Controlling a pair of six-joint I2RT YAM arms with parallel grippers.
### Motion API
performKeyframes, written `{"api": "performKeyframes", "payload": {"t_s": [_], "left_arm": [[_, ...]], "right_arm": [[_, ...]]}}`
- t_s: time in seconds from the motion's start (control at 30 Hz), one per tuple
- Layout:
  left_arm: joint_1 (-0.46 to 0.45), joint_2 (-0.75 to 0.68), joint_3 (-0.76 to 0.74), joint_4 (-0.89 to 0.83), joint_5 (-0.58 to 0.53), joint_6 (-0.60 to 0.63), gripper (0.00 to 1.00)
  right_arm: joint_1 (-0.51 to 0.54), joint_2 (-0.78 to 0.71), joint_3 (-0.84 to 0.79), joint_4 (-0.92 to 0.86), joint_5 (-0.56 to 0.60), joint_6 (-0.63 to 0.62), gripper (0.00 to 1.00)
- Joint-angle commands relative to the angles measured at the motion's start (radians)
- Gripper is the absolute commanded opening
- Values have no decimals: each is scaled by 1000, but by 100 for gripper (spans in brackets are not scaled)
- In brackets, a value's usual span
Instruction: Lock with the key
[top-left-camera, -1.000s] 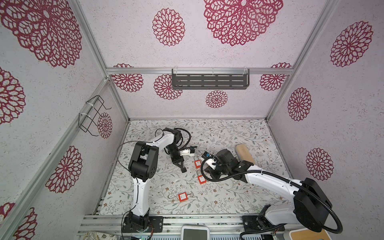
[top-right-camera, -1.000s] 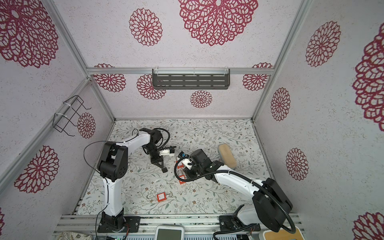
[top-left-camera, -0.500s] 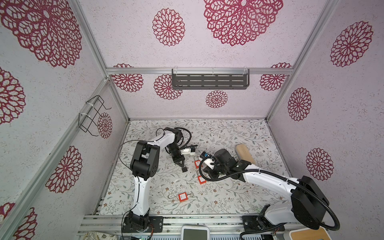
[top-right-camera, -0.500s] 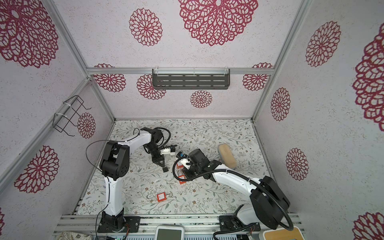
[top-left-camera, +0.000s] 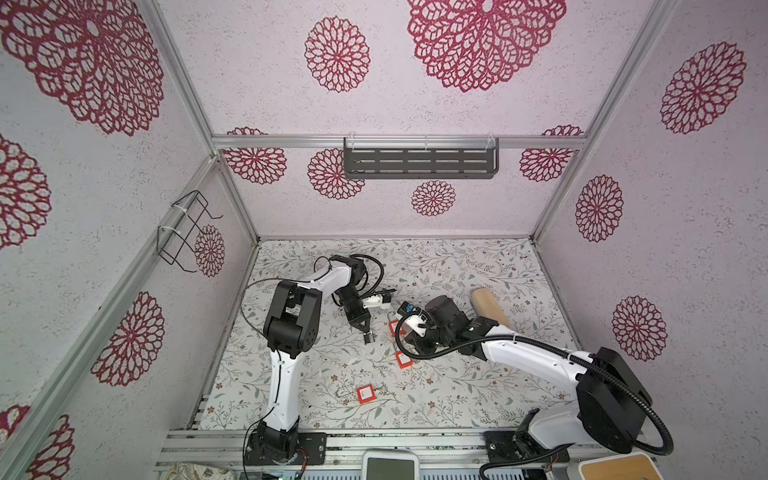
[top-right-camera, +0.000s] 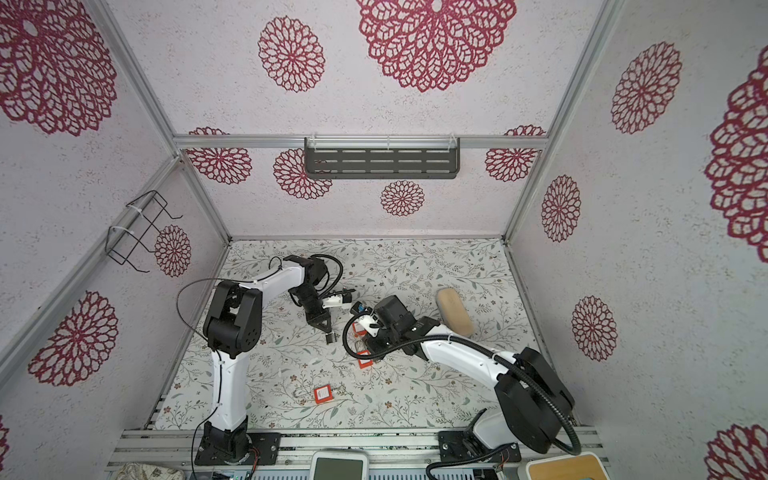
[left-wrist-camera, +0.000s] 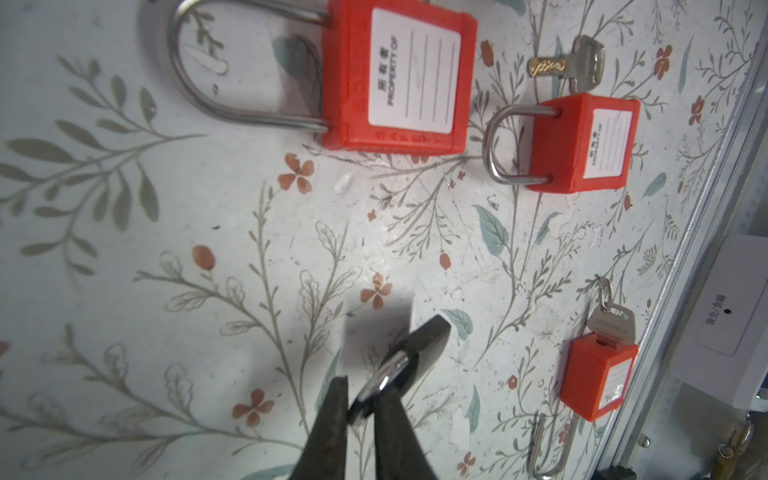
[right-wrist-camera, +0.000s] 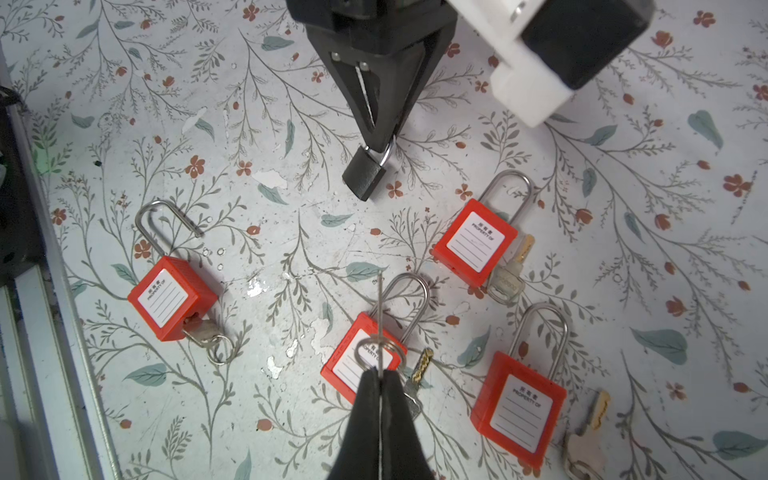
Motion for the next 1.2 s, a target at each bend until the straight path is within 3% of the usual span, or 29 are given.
{"api": "performKeyframes", "payload": {"t_s": [0.0,0.03,0.27,0.57,0.77,1.07,1.17], "left_arm": [[-1,11,15,30,-6,4,92],[0,9,16,30,-6,0,97],[2,-32,17,37,7,-16,97],[7,-193,-33,78,-4,-87,97],[40,-393,-152,237,-18,-267,97],[51,-794,-515,613,-175,-549,97],[53,-928,-619,741,-272,-721,97]], "right_arm": [[8,6,35,-22,8,23,0],[8,8,37,-24,10,24,0],[10,10,40,-36,17,40,0],[13,22,61,-54,27,51,0],[15,48,119,-105,47,74,0],[35,188,313,-262,84,150,0],[45,280,417,-364,115,170,0]]}}
